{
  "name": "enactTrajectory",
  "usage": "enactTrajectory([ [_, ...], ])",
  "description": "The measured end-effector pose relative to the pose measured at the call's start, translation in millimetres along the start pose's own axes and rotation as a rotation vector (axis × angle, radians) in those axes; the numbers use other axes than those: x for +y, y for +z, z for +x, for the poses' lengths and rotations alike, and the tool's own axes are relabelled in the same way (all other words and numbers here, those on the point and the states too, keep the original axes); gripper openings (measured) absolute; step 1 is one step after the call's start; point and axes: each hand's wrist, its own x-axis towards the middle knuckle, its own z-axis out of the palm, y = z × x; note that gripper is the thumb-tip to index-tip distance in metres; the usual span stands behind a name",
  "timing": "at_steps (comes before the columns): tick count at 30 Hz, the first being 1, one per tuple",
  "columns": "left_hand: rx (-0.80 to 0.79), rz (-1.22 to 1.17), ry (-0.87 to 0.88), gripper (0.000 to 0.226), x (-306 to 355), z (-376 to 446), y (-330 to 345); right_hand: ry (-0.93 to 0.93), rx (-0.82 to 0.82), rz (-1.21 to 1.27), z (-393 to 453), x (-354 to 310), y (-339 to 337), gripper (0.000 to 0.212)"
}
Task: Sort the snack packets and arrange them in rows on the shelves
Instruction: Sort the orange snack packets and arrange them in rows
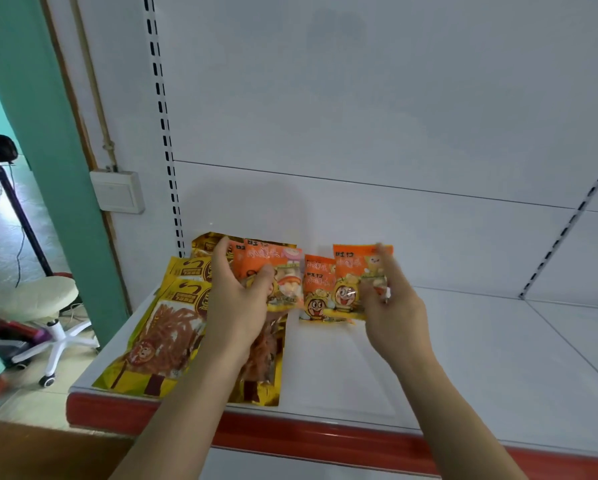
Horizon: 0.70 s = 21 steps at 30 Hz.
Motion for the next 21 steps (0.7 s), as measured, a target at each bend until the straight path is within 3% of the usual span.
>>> enactTrajectory([
  [3, 0.017, 0.022, 0.013, 0.076, 2, -1, -3, -0.074, -0.116, -0.249, -8, 12, 12, 0.043],
  [5, 0.003, 0.034, 0.021, 0.076, 2, -4, -2, -0.177, -0.204, -0.544, -14, 19, 22, 0.045],
  [8, -0.015, 0.041, 0.052, 0.073, 0, -6, -1, -0.109, -0.355, -0.752, -19, 21, 25, 0.054],
  [16, -0.056, 0.035, 0.070, 0.075, -2, -11, 0, -0.062, -0.475, -0.769, -18, 18, 22, 0.067],
  [18, -0.069, 0.040, 0.088, 0.077, -1, -13, 1, -0.078, -0.374, -0.644, -20, 15, 20, 0.064],
  [21, -0.100, 0.063, 0.105, 0.083, 2, -19, 2, -0.163, -0.092, -0.330, -28, 4, 16, 0.055],
])
